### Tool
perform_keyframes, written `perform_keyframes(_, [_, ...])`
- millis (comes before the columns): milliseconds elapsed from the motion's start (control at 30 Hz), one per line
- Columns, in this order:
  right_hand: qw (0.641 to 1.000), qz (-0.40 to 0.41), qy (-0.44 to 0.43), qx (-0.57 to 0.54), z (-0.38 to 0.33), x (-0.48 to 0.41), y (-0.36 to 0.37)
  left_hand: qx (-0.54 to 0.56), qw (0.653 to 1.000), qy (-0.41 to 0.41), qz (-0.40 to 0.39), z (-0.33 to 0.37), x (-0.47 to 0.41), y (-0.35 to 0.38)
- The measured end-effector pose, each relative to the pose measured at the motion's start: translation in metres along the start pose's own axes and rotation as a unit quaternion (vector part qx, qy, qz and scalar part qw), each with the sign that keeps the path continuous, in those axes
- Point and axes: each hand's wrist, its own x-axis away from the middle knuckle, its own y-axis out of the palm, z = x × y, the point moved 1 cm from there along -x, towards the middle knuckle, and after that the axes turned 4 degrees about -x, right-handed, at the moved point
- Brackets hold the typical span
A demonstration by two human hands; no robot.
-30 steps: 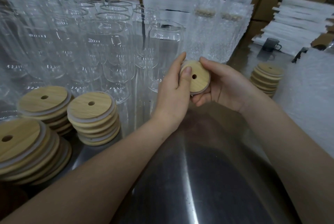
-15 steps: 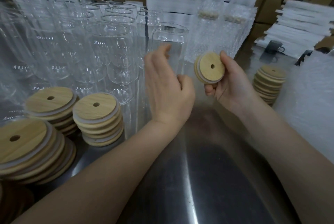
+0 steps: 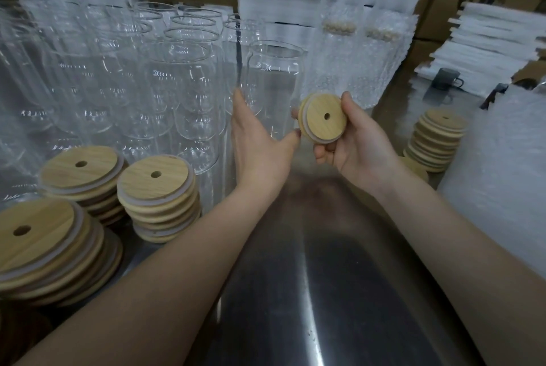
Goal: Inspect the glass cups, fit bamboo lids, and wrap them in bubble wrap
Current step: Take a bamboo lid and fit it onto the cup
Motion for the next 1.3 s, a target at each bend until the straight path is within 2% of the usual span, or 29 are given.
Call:
perform_keyframes(100, [0.999,0.021,-0.017,-0.030,-0.004,0.000,-0.004,-0.002,1.000,-0.022,0.000,-0.003,-0.004,0.002])
perform_keyframes(233, [0.992,0.011,-0.041,-0.122,-0.014,0.005,-0.009,0.001,0.999,-0.026,0.025,-0.005,-0.006,0.001])
perform_keyframes(400, [0.968,0.057,-0.106,-0.221,-0.026,0.010,-0.008,-0.024,0.998,0.028,0.044,-0.002,-0.002,-0.002])
perform_keyframes(467, [0.960,0.084,-0.145,-0.226,-0.031,0.009,-0.008,-0.051,0.996,0.058,0.047,0.000,0.000,-0.003])
perform_keyframes(533, [0.961,0.097,-0.185,-0.181,-0.034,0.008,-0.009,-0.073,0.993,0.083,0.046,0.003,0.003,-0.003])
perform_keyframes(633, [0.961,0.102,-0.254,-0.030,-0.034,0.011,-0.004,-0.116,0.985,0.123,0.035,0.006,0.008,-0.003])
perform_keyframes(733, [0.938,0.096,-0.310,0.124,-0.029,0.014,-0.001,-0.151,0.976,0.154,0.036,0.008,0.011,-0.003])
perform_keyframes(867, [0.899,0.091,-0.361,0.230,-0.024,0.014,-0.002,-0.163,0.972,0.163,0.040,0.008,0.012,-0.004])
perform_keyframes(933, [0.886,0.087,-0.375,0.258,-0.023,0.014,-0.002,-0.166,0.971,0.169,0.042,0.009,0.013,-0.004])
perform_keyframes(1300, [0.864,0.080,-0.388,0.310,-0.022,0.019,0.002,-0.159,0.973,0.164,0.042,0.008,0.013,-0.004])
